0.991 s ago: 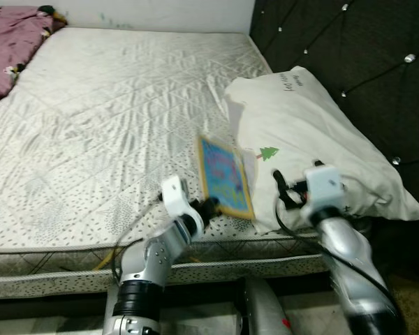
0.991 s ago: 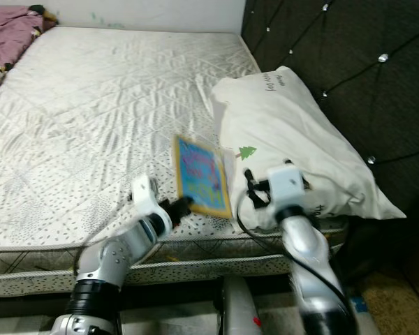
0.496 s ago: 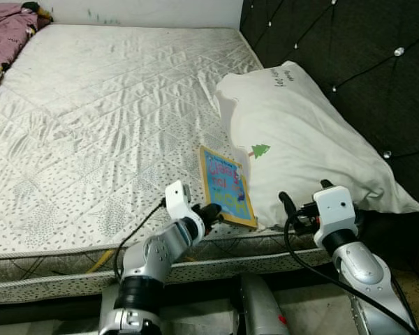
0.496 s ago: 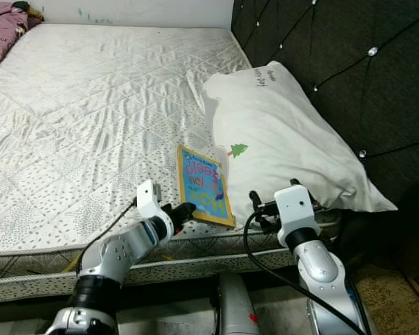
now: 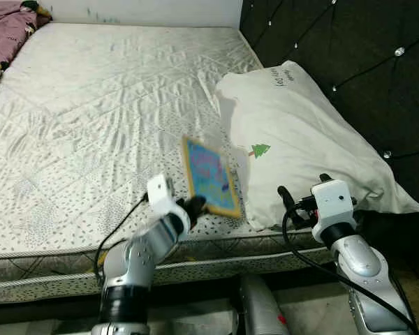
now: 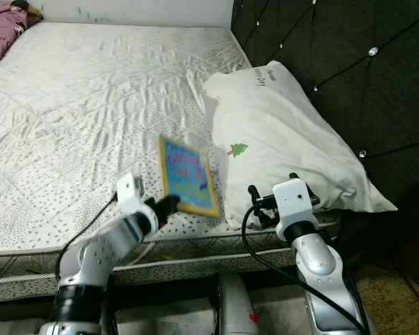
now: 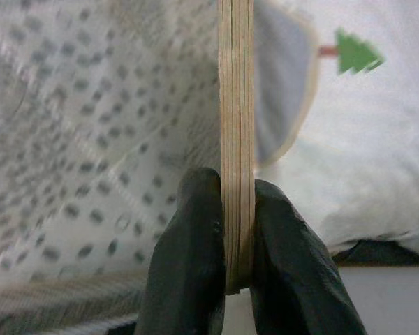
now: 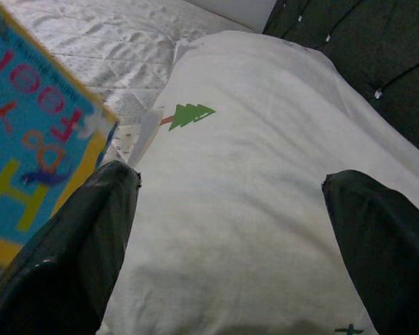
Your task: Clean up the room
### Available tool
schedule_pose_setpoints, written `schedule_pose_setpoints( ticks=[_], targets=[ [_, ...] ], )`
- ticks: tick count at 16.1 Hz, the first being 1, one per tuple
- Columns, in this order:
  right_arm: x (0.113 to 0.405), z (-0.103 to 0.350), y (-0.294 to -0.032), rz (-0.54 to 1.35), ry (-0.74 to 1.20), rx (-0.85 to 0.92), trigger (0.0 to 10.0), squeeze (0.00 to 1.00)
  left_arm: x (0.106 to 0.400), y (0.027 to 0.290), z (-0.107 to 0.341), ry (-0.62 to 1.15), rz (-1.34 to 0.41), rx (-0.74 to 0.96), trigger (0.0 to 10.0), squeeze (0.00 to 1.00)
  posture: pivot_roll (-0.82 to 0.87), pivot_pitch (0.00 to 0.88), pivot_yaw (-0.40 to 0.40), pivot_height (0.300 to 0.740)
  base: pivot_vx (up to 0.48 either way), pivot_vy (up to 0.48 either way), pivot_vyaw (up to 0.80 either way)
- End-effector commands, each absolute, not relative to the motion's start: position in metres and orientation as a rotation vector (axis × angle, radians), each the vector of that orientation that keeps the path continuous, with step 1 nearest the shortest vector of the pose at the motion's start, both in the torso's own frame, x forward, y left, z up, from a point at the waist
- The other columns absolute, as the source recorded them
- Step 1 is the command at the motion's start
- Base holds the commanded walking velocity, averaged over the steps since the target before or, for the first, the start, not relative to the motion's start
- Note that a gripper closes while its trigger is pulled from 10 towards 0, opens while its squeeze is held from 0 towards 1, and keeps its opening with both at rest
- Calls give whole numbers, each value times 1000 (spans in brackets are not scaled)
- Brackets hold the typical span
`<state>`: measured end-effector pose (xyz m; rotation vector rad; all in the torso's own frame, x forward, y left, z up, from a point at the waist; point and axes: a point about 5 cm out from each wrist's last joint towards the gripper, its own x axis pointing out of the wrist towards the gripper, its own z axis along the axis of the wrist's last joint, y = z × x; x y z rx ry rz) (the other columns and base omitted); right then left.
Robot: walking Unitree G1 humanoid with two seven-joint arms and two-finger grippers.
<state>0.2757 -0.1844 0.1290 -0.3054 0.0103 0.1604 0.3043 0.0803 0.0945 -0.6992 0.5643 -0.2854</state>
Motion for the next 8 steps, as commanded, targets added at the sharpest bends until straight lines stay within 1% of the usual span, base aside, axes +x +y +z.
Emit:
schedule_pose_setpoints(
  ticks=[1,4,8],
  targets=[
    [278,129,-185,159,15,-309,10000,0,304,78,96,558,-297,-697,10000,0,-123,93,-90,540,0,0,0],
    [281,130,-188,155,15,-319,10000,0,308,90,87,584,-257,-651,10000,0,-128,89,-93,540,0,0,0],
    [282,129,-192,145,17,-328,10000,0,307,102,78,607,-226,-626,10000,0,-132,87,-90,540,0,0,0]
  ],
)
